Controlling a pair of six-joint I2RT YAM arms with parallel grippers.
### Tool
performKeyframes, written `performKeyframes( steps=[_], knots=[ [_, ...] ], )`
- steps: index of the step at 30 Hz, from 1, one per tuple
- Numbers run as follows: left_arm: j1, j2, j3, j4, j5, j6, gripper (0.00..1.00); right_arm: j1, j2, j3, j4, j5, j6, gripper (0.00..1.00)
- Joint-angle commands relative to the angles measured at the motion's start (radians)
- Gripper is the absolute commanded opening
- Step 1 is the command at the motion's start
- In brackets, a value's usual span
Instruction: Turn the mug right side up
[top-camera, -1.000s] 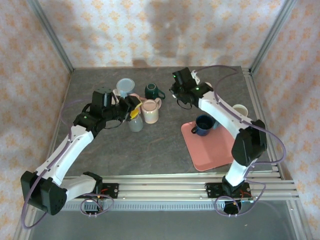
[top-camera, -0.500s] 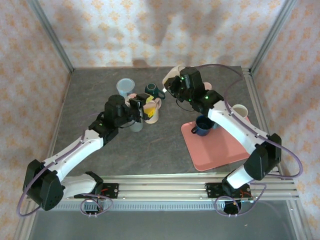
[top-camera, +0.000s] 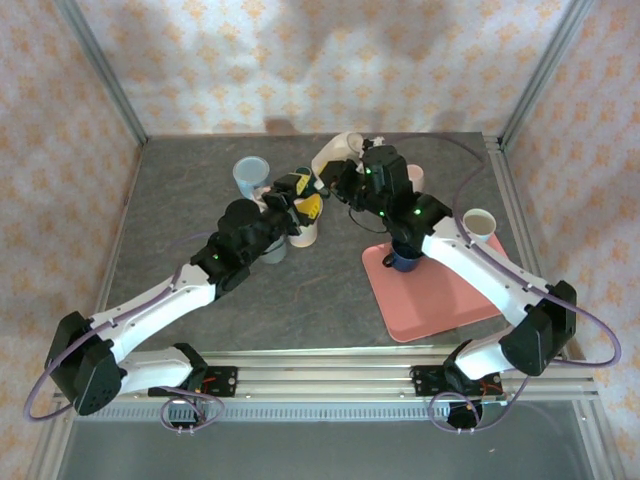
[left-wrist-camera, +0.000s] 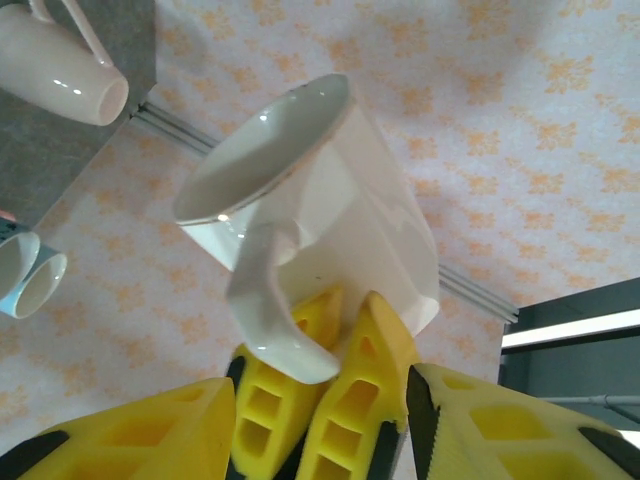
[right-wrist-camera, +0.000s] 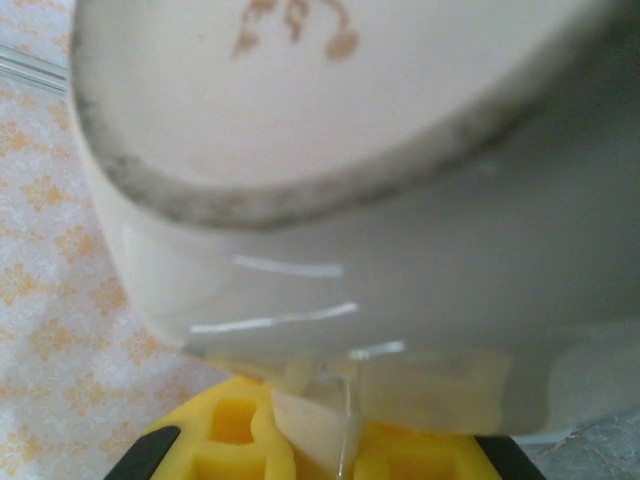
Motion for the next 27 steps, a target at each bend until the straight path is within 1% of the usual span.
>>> performKeyframes(
  steps=[1, 5, 8, 11, 14, 20, 23, 27],
  knots=[
    [-0.029, 0.025, -0.014, 0.073, -0.086, -0.16, 0.47, 0.016, -0.067, 0.002, 0.15, 0.006, -0.012, 0.0],
    [-0.059, 0.038, -0.022, 0.088, -0.118, -0.194, 0.46, 0.03, -0.069, 0.004, 0.158, 0.011, -0.015, 0.0],
    [-0.075, 0.032, -0.036, 0.094, -0.162, -0.21, 0.43, 0.038, -0.075, 0.0, 0.163, 0.023, -0.017, 0.0],
    [-0.078, 0.014, -0.057, 0.103, -0.22, -0.226, 0.41, 0.041, -0.079, -0.002, 0.163, 0.029, -0.015, 0.0],
    [-0.08, -0.004, -0.081, 0.108, -0.281, -0.247, 0.4, 0.045, -0.079, -0.002, 0.163, 0.032, -0.015, 0.0],
    [-0.08, -0.016, -0.11, 0.135, -0.36, -0.285, 0.4, 0.066, -0.067, 0.004, 0.167, 0.042, -0.023, 0.0],
    [-0.08, -0.013, -0.112, 0.141, -0.37, -0.307, 0.41, 0.074, -0.055, 0.013, 0.169, 0.039, -0.026, 0.0],
    [-0.08, -0.01, -0.103, 0.136, -0.348, -0.328, 0.44, 0.079, -0.038, 0.023, 0.165, 0.039, -0.026, 0.0]
  ],
)
